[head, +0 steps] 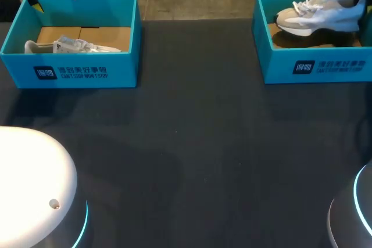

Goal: Take the shoe out of the shoebox, open the shoe tongue, remove and reinsert the insole, then place the shoe into the shoebox

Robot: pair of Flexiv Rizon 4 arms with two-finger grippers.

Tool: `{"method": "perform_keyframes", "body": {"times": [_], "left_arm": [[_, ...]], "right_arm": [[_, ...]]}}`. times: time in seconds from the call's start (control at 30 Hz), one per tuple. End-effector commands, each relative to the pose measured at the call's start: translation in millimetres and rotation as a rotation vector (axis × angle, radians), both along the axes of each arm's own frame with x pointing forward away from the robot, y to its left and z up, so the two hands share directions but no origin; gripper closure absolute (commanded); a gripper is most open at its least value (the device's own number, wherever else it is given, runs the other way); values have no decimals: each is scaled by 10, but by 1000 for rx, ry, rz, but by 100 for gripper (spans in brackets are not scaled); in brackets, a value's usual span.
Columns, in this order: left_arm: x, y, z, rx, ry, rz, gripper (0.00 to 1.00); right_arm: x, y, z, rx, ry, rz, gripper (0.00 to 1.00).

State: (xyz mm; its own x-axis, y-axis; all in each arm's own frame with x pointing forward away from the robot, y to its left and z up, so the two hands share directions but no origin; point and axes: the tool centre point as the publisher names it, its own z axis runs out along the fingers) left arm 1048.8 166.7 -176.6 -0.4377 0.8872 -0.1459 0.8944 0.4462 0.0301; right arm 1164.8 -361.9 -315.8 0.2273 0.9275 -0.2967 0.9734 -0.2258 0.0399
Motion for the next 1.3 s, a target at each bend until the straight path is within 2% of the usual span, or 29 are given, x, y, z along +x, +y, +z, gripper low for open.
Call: {"method": "perform_keyframes", "body": {"times": [0.03,0.3,0.5,0.63,0.67,0.7,1.3], "left_arm": [[-2,0,1,2,0,0,0],[-2,0,1,2,0,0,0],[-2,0,1,2,0,0,0],[-2,0,1,2,0,0,0],[-2,0,1,2,0,0,0],[-2,0,1,2,0,0,0],[-2,0,1,2,0,0,0]], "right_arm": [[-187,63,402,12,-25,7,100],[-307,133,873,30,-57,21,100],[-359,169,1113,34,-78,37,100],[-404,222,1177,27,-71,58,100],[-411,238,1188,28,-78,71,100],[-416,262,1223,45,-122,91,100],[-453,296,1220,38,-119,81,100]]}}
